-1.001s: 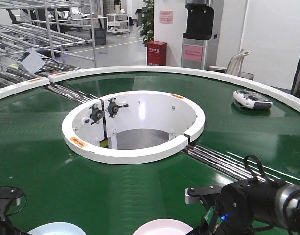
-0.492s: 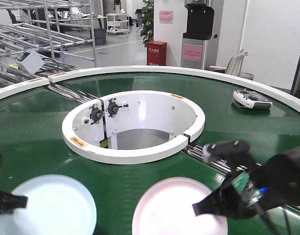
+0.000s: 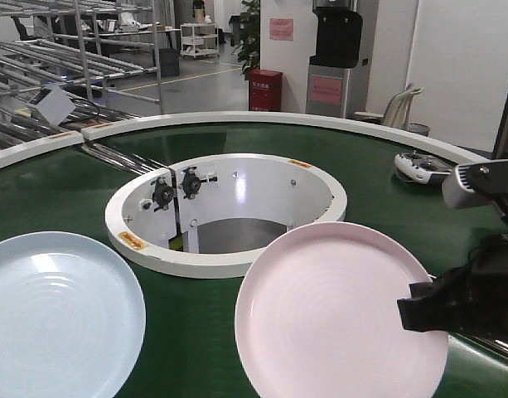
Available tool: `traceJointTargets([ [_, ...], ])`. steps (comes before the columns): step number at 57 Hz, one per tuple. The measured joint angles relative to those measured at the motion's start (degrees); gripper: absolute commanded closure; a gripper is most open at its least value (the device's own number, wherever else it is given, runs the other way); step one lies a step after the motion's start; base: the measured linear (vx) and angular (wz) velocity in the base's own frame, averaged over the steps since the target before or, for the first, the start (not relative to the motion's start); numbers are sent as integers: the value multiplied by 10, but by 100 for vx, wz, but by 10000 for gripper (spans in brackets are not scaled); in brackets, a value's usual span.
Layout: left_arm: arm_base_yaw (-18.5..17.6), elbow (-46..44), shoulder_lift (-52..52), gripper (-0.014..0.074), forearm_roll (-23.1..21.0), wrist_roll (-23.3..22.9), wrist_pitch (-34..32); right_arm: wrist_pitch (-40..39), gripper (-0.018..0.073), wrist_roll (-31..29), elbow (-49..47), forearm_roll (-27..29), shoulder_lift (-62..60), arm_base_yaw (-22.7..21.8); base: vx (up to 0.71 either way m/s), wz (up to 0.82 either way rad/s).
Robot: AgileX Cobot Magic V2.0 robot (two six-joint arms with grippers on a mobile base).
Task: Grab plate from conveyor and place on tray
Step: 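Lift both plates off the conveyor with both grippers, then hold both plates while the base drives to the steel table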
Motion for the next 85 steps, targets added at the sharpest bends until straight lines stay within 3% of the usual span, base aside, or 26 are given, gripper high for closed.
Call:
traceJointTargets([
  [54, 0, 5, -3, 596, 0, -1, 6, 2, 572, 0, 1, 0, -1, 0, 0, -1],
  [85, 0, 5, -3, 596, 0, -1, 9, 2, 572, 0, 1, 2, -3, 0, -9, -32],
])
